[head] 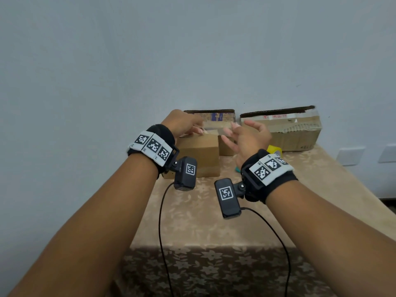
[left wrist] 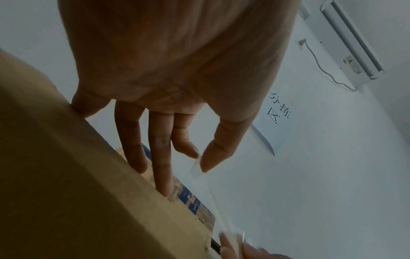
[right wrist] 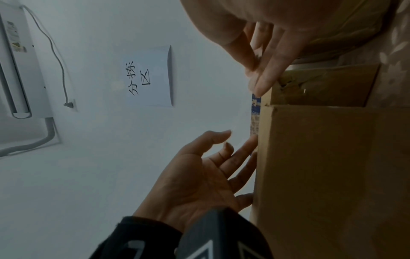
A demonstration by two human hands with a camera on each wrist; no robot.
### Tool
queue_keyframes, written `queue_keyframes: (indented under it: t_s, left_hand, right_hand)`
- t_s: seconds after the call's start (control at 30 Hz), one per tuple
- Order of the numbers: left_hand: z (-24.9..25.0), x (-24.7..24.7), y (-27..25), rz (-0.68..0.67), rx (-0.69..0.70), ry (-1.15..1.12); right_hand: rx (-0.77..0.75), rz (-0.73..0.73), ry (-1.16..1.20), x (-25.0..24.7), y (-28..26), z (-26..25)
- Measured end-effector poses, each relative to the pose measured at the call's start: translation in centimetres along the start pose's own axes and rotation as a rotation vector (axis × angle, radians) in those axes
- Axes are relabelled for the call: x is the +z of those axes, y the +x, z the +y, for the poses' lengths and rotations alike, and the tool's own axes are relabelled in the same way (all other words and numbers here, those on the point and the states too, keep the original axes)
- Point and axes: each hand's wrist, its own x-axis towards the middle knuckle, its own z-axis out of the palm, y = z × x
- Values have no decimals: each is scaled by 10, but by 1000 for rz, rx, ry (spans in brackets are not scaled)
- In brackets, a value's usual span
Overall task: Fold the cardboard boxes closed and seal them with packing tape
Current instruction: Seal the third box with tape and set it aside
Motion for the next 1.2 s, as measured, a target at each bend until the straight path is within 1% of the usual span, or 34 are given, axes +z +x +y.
queue_keyframes:
  t_s: [0.13, 0.23, 0.33, 0.43, 0.53, 0.57, 0.63, 0.77, 0.87, 0.97, 1.07, 1.2]
  left_hand:
    - [-2, 5, 5, 11, 8, 117]
    - [0, 8, 7, 54, 46, 84]
    - [0, 9, 7, 58, 13, 173]
    - [2, 11, 8, 81, 23, 101]
    - [1, 12, 8, 85, -20, 145]
    - [1, 11, 9, 92, -27, 129]
    - [0, 10, 10, 105, -30, 82]
    - [0, 5, 6, 86, -59, 12]
    - [-1, 3, 6, 95, -62, -1]
    - [-6, 5, 8, 87, -49, 36]
    - [-9, 7, 9, 121, -12, 127]
    - [-12, 8, 9, 163, 4, 200]
  right_hand:
    - [8, 30, -17, -1, 5, 4]
    - [20, 56, -25, 0, 5, 8]
    - [39, 69, -15, 0, 7, 11]
    - [55, 72, -7, 0, 7, 13]
    - [43, 89, 10, 1, 8, 13]
    - [37, 87, 19, 2, 7, 12]
    - [23, 73, 29, 4, 6, 11]
    - [21, 35, 19, 10, 1, 10]
    - [25, 29, 1, 10, 0, 11]
    - [25, 40, 0, 7, 2, 13]
    - [40, 48, -12, 3, 5, 15]
    - [54, 46, -17, 1, 8, 15]
